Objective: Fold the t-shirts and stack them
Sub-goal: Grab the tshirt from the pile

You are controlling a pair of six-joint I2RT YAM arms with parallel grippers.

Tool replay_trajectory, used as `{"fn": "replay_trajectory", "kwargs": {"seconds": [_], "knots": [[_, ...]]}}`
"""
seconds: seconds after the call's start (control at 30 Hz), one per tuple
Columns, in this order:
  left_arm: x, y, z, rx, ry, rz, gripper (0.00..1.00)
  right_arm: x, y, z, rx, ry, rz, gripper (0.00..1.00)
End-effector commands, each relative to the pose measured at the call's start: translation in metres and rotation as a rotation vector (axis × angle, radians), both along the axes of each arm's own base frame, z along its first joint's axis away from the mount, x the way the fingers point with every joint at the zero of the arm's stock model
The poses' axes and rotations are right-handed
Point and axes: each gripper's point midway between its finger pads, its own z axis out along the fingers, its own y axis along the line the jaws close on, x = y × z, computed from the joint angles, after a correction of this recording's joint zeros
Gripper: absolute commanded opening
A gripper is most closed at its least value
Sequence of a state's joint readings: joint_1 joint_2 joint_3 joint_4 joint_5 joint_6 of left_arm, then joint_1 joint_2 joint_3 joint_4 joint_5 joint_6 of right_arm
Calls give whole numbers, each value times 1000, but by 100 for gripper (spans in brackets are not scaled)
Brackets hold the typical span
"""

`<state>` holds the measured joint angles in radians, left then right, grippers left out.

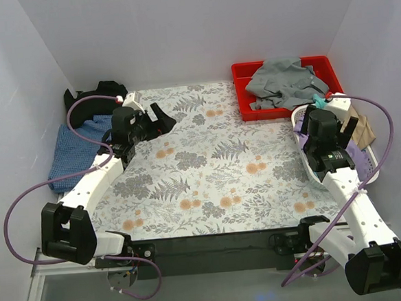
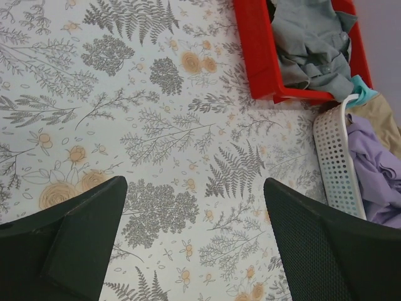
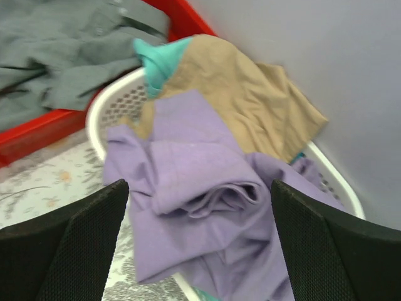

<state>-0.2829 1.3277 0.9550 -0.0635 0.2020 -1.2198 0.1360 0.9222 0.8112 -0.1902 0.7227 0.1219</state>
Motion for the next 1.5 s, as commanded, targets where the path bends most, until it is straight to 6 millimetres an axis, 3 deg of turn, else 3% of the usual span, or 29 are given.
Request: {"fn": "replay_trajectory", "kwargs": {"seconds": [0.0,0.13,0.23,0.53,0.77,0.97,1.03,1.07,1.17,1.2,1.23,1.27,1.33,1.4,1.43,1.47], "knots": [[-8,-6,30,-41,-86,-48,90,-37,-41,5,-73,3,-299,98],[-12,-13,29,-89,-58,-69,91,-62,-57,7,-69,-51,-418,98],[-12,-18,27,-115,-36,-84,91,-70,-63,5,-65,-40,-453,99],[-13,-28,4,-136,51,-131,91,-100,-79,-34,-69,89,-608,98],[-14,-34,1,-148,76,-158,91,-99,-88,-65,-11,159,-661,98],[-14,-30,-3,-133,82,-138,92,-69,-75,-103,76,227,-541,98],[-13,-30,-6,-130,91,-136,92,-63,-73,-114,95,244,-505,93],[-13,-30,-7,-129,93,-136,92,-62,-75,-117,92,261,-504,83],[-12,-30,-11,-125,103,-139,92,-57,-75,-121,90,274,-477,40],[-13,-30,-12,-125,106,-140,92,-55,-73,-122,97,275,-453,12],[-13,-31,-15,-124,115,-146,92,-51,-70,-121,114,264,-432,2],[-14,-32,-16,-121,115,-159,92,-47,-67,-114,114,239,-395,1],[-14,-33,-18,-115,112,-167,92,-28,-42,-93,148,144,-223,1],[-12,-33,-18,-120,113,-156,89,-14,-9,-45,153,-57,9,1],[-12,-34,-18,-124,116,-164,89,-11,21,-22,186,-135,171,1],[-11,-35,-16,-127,115,-168,88,-8,32,0,187,-199,249,1]]}}
